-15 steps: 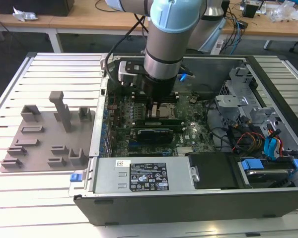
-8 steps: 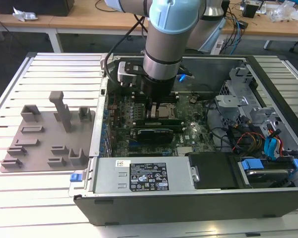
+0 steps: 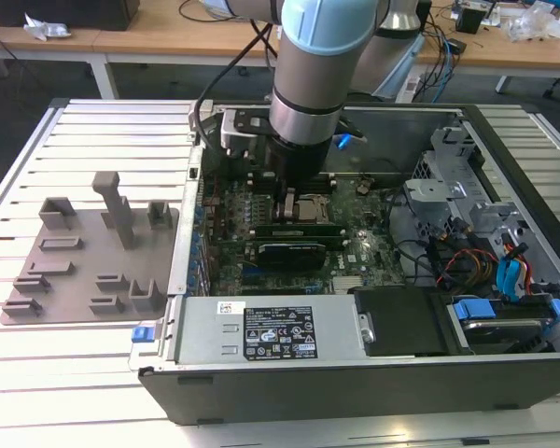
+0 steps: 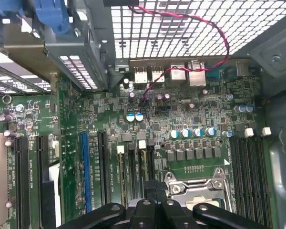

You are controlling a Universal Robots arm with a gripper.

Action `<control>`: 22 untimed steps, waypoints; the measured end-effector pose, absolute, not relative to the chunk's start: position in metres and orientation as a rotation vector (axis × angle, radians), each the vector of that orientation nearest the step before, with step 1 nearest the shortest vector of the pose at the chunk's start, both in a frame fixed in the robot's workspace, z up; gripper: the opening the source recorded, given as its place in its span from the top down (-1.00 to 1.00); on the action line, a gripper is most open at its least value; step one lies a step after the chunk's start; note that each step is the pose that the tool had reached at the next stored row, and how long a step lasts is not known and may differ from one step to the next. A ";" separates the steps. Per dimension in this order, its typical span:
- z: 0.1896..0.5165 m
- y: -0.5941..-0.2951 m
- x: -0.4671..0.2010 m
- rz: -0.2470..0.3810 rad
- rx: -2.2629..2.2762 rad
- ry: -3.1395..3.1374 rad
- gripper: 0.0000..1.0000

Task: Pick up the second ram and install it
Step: 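Press down the second ram until it locks into place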

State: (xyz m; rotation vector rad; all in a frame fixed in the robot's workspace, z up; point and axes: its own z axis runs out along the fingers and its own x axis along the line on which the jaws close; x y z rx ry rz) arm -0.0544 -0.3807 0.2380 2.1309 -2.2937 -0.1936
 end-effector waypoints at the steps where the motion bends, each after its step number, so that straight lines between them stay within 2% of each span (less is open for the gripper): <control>1: 0.238 -0.381 -0.058 -0.194 2.131 -2.294 0.80; 8: 0.227 -0.382 -0.070 -0.209 2.137 -2.299 0.80; 11: 0.231 -0.382 -0.069 -0.211 2.140 -2.301 0.80; 17: 0.234 -0.382 -0.021 -0.257 2.116 -2.280 0.80; 22: 0.269 -0.382 -0.020 -0.258 2.115 -2.280 0.80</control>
